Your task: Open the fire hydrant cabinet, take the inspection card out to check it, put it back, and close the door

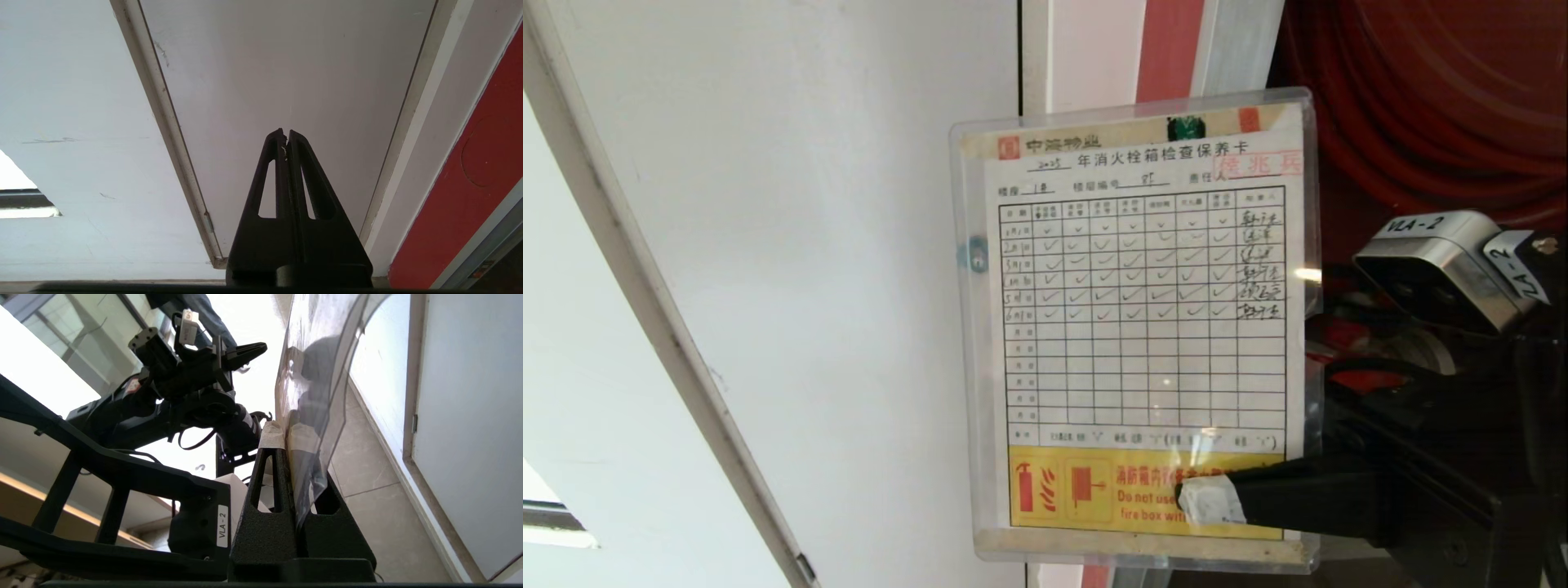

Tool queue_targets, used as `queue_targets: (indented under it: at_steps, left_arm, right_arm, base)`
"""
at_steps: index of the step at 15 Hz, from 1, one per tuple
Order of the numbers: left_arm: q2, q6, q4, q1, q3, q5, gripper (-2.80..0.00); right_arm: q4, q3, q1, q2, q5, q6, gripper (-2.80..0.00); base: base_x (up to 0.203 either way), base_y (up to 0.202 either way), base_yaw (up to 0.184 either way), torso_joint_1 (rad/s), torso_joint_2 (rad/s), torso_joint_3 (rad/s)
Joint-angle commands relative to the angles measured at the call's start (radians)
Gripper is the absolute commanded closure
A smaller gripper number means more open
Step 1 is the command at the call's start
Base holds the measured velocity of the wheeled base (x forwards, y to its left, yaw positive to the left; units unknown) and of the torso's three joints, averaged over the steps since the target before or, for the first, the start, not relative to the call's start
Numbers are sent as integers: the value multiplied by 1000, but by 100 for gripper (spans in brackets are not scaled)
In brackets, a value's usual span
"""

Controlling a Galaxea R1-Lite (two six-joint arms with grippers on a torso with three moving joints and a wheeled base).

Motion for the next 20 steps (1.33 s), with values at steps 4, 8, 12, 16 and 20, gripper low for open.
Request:
queue_targets:
  at_steps: [4, 8, 12, 16, 20]
  left_arm:
    - [1, 0, 0, 0, 6, 0, 0]
    - [0, 0, 0, 0, 6, 0, 0]
    - [1, 0, 0, 0, 6, 0, 0]
    - [1, 0, 0, 0, 6, 0, 0]
    - [0, 0, -1, 1, 6, 0, 0]
  right_arm:
    - [-2, -3, 10, 15, 17, -27, 0]
    - [-2, -2, 34, 15, 19, -27, 0]
    - [-2, 0, 36, 12, 38, -27, 0]
    - [-2, 0, 37, 6, 55, -24, 0]
    - [-2, -4, 51, -19, 60, -20, 0]
  base:
    - [0, 0, 0, 0, 0, 0]
    - [0, 0, 0, 0, 0, 0]
    - [0, 0, 0, 0, 0, 0]
    - [0, 0, 0, 0, 0, 0]
    - [0, 0, 0, 0, 0, 0]
